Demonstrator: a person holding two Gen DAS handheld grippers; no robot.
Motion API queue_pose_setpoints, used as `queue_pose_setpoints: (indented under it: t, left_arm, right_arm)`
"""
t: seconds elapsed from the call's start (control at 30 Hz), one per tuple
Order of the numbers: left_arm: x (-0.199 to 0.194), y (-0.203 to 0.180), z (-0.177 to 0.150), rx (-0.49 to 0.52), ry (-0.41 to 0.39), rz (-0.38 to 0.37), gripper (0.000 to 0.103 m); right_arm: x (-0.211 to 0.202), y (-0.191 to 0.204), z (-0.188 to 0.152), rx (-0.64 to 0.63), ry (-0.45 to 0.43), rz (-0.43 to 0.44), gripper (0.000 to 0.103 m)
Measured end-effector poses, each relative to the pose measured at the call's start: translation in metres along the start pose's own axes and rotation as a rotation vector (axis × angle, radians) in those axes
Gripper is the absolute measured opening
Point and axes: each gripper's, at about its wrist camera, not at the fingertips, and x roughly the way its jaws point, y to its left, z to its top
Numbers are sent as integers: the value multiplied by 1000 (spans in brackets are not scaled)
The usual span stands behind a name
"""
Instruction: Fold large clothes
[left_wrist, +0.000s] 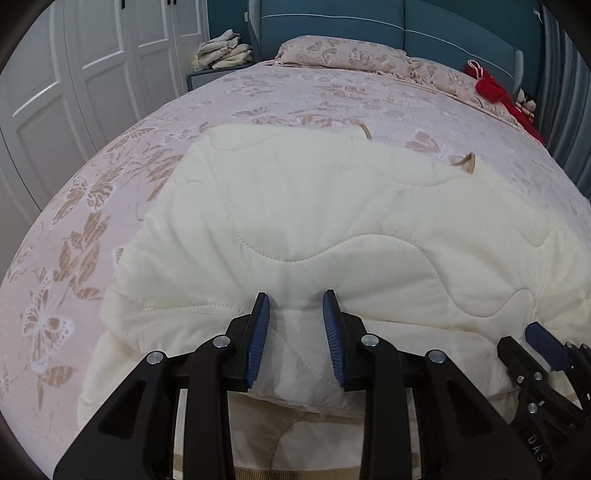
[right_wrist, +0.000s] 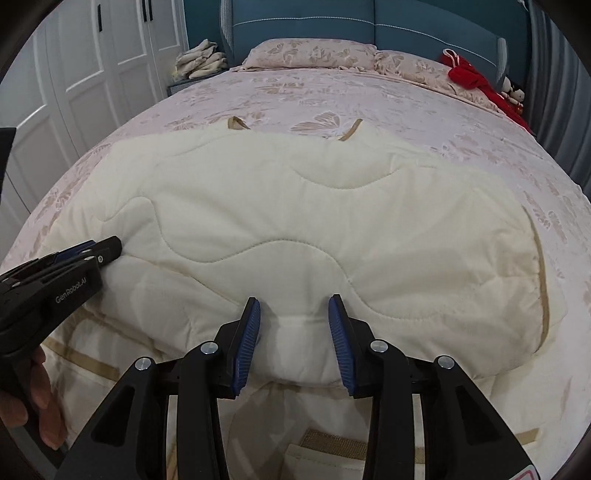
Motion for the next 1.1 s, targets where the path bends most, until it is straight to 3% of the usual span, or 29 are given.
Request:
queue_pose_setpoints:
  t: [0.53,0.63,0.73,0.77,0.87,0.97,1.1]
  left_arm:
    - [5,-11,-13,26,-61,35,29]
    - [-6,-2,-6,-1,-50,-29,32]
    - [-32,22,16,-36,-80,-105,39]
    - [-42,33,32,-51,-114,-111,45]
    - [-47,55,80,-111,-159,-121,50]
    - [-28,62,121,-155,-143,-116,50]
    - [29,59,159,-162,-61,-60,50]
  right_arm:
    - [4,-1,-11,16,-47,24,37]
    - [-2,-9,-4,45,-23,86,40]
    - [-19,-16,9,50,-34,138,42]
    - [-26,-17,15,50,-52,155,42]
    - [-32,-12,48,45,-84,200,42]
    - [-17,-4,89,79,-95,265,42]
    - [40,12,154,175,-13,361,42]
